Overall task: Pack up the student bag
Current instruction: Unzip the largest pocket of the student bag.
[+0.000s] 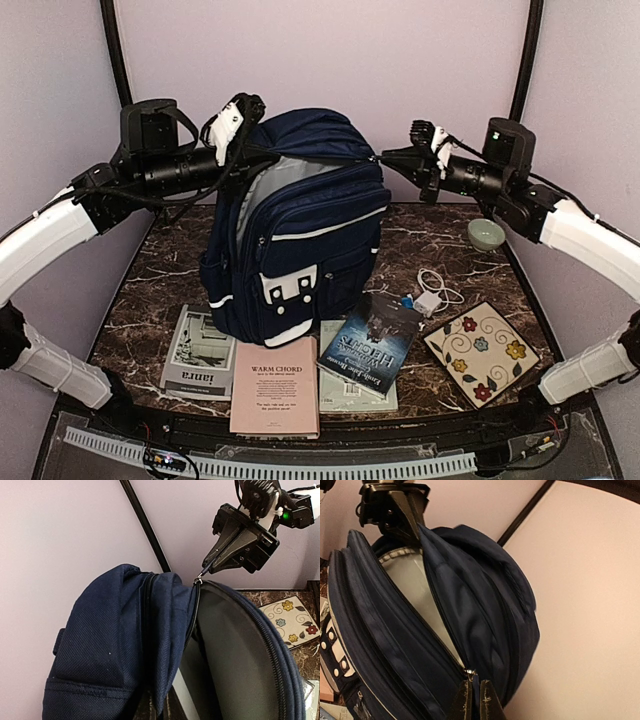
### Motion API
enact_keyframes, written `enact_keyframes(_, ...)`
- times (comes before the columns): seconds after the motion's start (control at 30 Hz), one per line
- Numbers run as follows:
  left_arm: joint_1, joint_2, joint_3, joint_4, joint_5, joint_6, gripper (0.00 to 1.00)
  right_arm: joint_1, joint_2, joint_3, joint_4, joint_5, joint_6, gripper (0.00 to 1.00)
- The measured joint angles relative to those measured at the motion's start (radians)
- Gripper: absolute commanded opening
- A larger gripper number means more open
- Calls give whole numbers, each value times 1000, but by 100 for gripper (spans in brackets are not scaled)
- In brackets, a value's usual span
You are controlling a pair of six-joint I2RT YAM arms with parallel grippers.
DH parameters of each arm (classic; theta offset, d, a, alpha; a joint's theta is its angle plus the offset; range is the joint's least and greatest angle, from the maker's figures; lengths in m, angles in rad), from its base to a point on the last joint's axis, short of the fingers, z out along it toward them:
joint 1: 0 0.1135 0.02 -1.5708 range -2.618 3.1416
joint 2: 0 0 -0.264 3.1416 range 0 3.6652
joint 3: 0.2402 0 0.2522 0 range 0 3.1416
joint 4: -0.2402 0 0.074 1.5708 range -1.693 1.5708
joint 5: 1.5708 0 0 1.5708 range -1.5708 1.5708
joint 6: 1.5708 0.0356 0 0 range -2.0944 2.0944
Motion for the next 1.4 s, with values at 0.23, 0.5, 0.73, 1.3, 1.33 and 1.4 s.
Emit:
enact_keyframes(0.23,8,-43,-81,91,-24,-1,0,-178,-82,-266,124,-99,143,0)
enact_keyframes(0.5,45,-76,-142,152,31,-63,0,-227,-73,-451,358,-168,277,0)
enact_keyframes(0.73,64,-76,-158,230,70,-125,0,-229,73,-493,542,-182,406,0)
enact_keyframes(1.3,71,-48,-158,329,111,-173,0,-192,277,-551,735,-94,508,0)
enact_keyframes(1.33,70,-48,-158,329,111,-172,0,-192,273,-551,731,-93,505,4)
enact_keyframes(1.4,71,-48,-158,328,111,-171,0,-192,247,-547,682,-92,494,32)
